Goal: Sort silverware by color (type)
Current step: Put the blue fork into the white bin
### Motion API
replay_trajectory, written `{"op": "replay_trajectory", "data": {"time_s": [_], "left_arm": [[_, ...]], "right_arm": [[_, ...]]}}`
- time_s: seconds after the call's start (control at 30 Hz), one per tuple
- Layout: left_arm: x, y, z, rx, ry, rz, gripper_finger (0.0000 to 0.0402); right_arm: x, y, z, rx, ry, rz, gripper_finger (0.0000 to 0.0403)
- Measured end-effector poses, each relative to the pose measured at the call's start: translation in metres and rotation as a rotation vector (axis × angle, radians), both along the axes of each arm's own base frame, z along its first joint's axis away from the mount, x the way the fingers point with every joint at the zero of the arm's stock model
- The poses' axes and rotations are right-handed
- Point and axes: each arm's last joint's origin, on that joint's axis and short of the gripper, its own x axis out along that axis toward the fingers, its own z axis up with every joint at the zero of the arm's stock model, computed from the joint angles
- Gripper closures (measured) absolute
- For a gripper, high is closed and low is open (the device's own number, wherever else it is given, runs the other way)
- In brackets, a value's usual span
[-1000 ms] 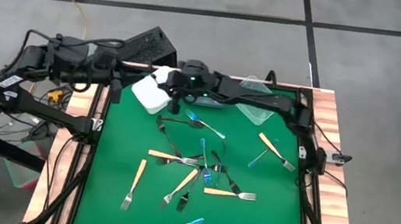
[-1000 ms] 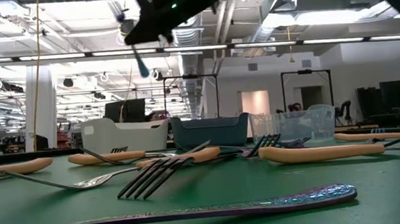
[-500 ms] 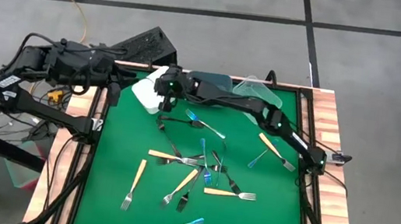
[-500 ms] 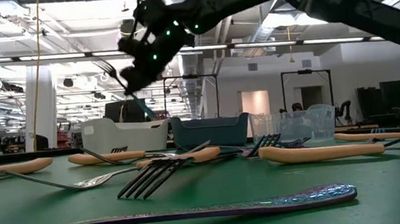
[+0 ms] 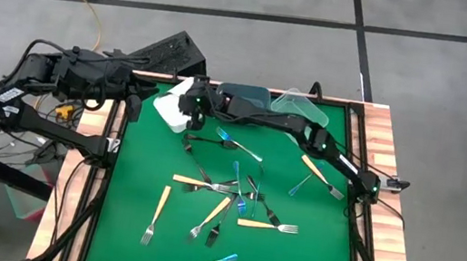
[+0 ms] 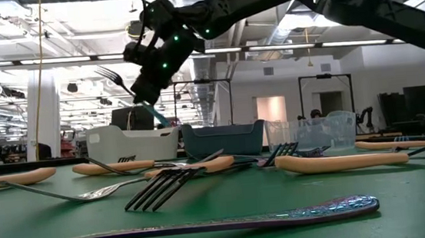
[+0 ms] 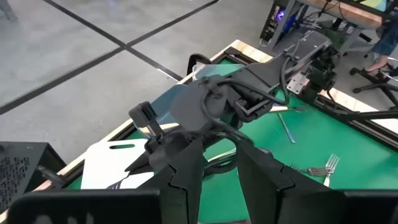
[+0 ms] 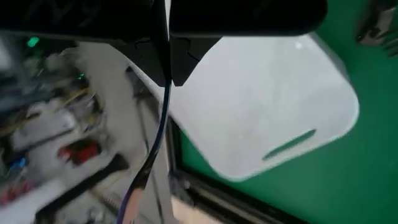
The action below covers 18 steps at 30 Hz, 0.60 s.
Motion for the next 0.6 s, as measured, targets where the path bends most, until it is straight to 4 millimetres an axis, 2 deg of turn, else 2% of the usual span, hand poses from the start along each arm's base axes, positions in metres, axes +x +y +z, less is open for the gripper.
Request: {"op": "replay_trajectory", "data": {"time_s": [0.13,0.27,0.5,0.6], "left_arm": [[0.0,0.0,0.0,0.0,0.0,0.0,0.0319],[-0.001,0.0,-0.001,-0.001,0.012,0.0,0.0319],[-0.002,0.0,-0.003,-0.004,0.035,0.0,0.0319],[-0.002,0.0,-0.003,-0.003,0.038,0.0,0.0319]], "right_arm": [[0.002,0.007,0.001,-0.084,0.037,0.068,0.04],[0.002,0.008,0.0,-0.091,0.053,0.103,0.04],[0.008,0.003,-0.032,-0.065,0.092,0.064,0.0399],[0.009,0.003,-0.039,-0.08,0.118,0.044,0.0399]]}}
